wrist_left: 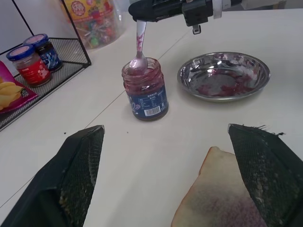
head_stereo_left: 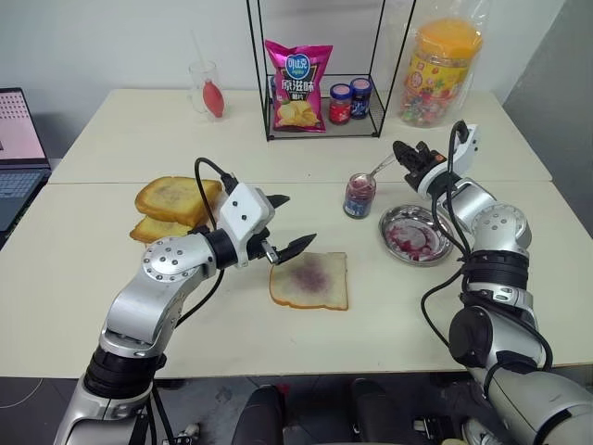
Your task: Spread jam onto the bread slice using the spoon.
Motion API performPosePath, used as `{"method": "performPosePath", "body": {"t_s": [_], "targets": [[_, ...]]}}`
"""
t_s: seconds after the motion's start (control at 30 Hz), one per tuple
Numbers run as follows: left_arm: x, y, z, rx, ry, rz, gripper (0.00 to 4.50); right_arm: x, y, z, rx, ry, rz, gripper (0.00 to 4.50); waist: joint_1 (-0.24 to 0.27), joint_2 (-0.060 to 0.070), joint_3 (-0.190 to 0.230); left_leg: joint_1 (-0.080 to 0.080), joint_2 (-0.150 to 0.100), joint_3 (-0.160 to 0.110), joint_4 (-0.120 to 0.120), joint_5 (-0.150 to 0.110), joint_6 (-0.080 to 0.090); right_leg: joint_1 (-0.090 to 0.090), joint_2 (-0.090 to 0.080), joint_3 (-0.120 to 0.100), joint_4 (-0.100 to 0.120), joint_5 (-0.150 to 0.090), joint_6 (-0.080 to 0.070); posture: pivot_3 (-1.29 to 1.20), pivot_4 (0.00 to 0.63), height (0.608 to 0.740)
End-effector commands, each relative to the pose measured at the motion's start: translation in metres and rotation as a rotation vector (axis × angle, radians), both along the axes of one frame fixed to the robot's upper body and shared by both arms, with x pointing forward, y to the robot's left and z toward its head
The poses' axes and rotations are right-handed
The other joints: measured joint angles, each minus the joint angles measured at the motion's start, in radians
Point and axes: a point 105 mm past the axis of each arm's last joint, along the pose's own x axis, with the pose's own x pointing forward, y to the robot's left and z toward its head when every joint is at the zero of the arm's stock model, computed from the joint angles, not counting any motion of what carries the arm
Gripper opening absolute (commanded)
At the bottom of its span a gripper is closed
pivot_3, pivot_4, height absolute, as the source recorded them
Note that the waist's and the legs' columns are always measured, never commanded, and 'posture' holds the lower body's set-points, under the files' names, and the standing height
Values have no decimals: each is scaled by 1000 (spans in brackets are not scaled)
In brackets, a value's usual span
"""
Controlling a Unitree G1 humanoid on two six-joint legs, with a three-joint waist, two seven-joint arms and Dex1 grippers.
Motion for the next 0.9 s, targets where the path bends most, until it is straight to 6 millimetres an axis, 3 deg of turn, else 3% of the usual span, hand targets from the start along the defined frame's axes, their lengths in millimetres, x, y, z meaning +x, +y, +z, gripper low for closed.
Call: {"method": "performPosePath", "body": {"t_s": [0.03,0.57,0.9], "targets": [[0,-2,11,-5,-55,-9,4366,-1,-2,23,31,-66,4,14,0,0,0,0,0,0,0,0,0,0,0,0,0,0,0,0,150,740],[0,-3,11,-7,-58,-11,4366,-5,-8,27,43,-81,0,14,0,0,0,0,0,0,0,0,0,0,0,0,0,0,0,0,150,740],[0,-3,11,-5,-58,-14,4366,-10,8,35,-308,-236,-3,14,0,0,0,0,0,0,0,0,0,0,0,0,0,0,0,0,150,740]]}}
